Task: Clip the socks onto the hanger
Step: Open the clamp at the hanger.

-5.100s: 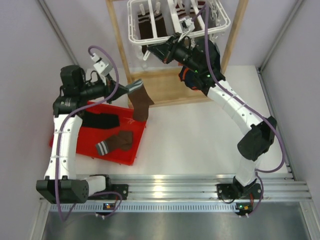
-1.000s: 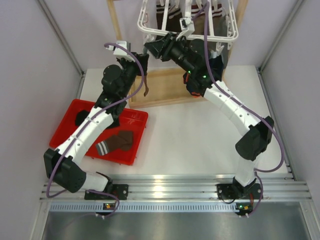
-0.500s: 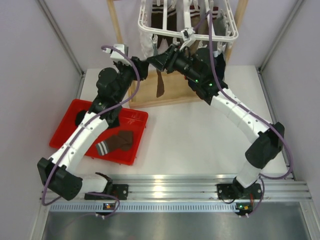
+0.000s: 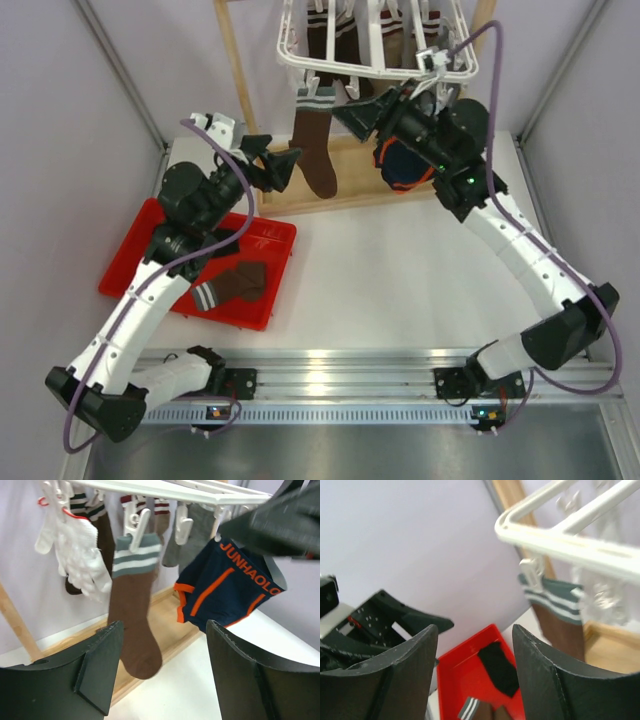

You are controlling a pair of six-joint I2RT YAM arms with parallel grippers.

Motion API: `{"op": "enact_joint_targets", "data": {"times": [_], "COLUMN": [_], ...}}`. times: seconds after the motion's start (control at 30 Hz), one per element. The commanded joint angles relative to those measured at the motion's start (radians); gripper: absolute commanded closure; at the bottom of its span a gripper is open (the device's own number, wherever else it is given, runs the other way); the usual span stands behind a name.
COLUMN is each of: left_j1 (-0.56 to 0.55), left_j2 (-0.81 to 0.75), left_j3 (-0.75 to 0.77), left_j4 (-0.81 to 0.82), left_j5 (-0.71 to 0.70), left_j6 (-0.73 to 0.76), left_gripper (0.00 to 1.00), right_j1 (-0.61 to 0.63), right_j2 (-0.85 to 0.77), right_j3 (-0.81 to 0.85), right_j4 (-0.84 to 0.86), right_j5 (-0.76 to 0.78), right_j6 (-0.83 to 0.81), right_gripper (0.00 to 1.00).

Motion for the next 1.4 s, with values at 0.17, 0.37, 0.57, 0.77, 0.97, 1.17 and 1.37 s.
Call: {"op": "enact_joint_targets", "data": {"times": [0.17, 0.37, 0.57, 0.77, 0.97, 1.17, 1.37], "left_j1": [-0.053, -0.119, -0.166, -0.174, -0.176, -0.174, -0.176], "left_j2": [0.137, 0.289, 0.403, 0.495, 0.581, 0.653, 0.682], "left_j3": [0.045, 0.102, 0.104, 0.147, 0.205, 0.265, 0.292], "left_j4": [0.177, 0.375, 0.560, 0.682, 0.766, 0.815, 0.841], "left_j5": [0.132, 0.047, -0.096, -0.228, -0.254, -0.274, -0.268], "left_j6": [0.055, 0.052, 0.090, 0.108, 0.124, 0.154, 0.164], "left_gripper": [0.28, 0.28, 0.22, 0.19, 0.20, 0.20, 0.24], "right_j1": [-0.145, -0.153, -0.151, -0.151, -0.150, -0.153, -0.153], "right_j2": [-0.182, -0.240, -0.263, -0.271, -0.265, -0.265, -0.268], "right_j3": [-0.028, -0.053, -0.071, -0.094, -0.096, -0.096, -0.093], "right_j4": [0.053, -0.026, -0.089, -0.115, -0.138, -0.148, -0.158], "right_j5": [-0.018, 0.050, 0.102, 0.125, 0.151, 0.163, 0.171], "right_j6": [-0.028, -0.058, -0.112, -0.146, -0.166, -0.187, -0.204], "right_gripper": [0.37, 0.38, 0.41, 0.40, 0.41, 0.41, 0.41]}}
